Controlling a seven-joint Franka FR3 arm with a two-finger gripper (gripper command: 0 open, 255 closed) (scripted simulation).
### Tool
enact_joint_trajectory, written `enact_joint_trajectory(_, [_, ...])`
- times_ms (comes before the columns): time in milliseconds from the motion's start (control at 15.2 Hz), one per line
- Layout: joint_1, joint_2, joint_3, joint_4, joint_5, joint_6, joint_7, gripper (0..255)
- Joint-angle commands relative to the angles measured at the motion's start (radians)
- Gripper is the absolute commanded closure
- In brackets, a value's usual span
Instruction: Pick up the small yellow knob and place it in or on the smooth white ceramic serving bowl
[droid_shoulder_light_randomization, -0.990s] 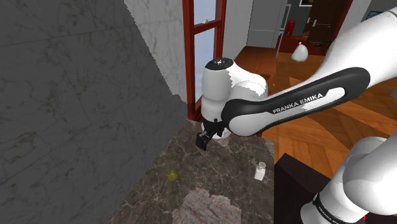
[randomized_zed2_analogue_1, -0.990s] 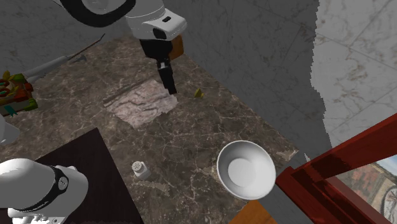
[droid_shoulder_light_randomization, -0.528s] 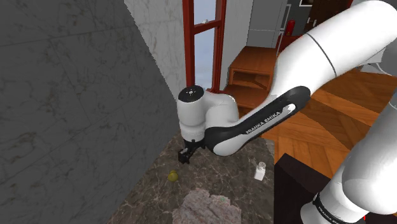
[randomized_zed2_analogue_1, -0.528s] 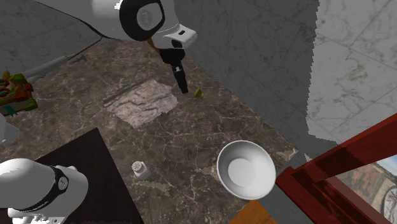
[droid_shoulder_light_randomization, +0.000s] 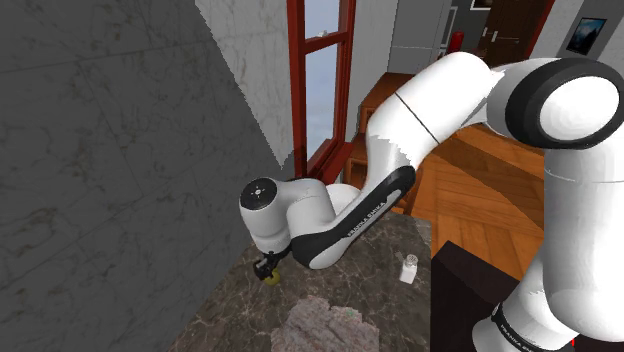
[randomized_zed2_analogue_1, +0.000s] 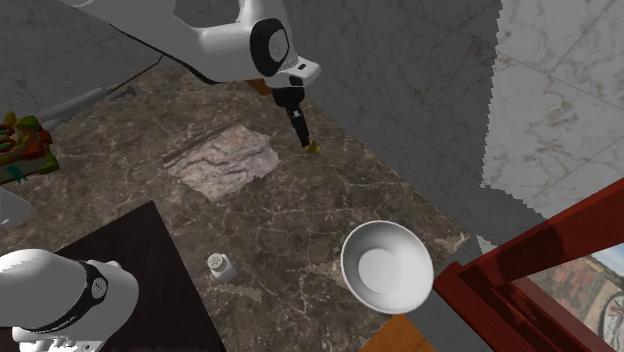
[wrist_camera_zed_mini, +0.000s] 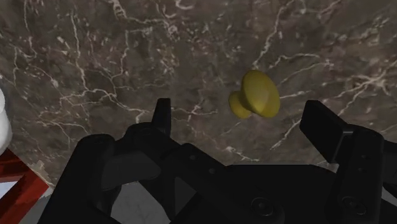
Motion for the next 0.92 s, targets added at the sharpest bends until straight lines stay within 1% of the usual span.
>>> enact_joint_trajectory(0, [0.047,0.091,-0.027,0.08,-0.06,-0.017,0.041,0])
enact_joint_trajectory(132, [0.091,0.173,-0.053,0.157,-0.103,-0.033,0.068,0])
enact_joint_trajectory(198, [0.102,0.191,-0.059,0.175,-0.111,-0.037,0.072,0])
enact_joint_trajectory(660, [0.11,0.259,-0.097,0.19,-0.16,0.013,0.098,0])
enact_joint_trajectory(858, [0.11,0.265,-0.1,0.192,-0.164,0.017,0.1,0])
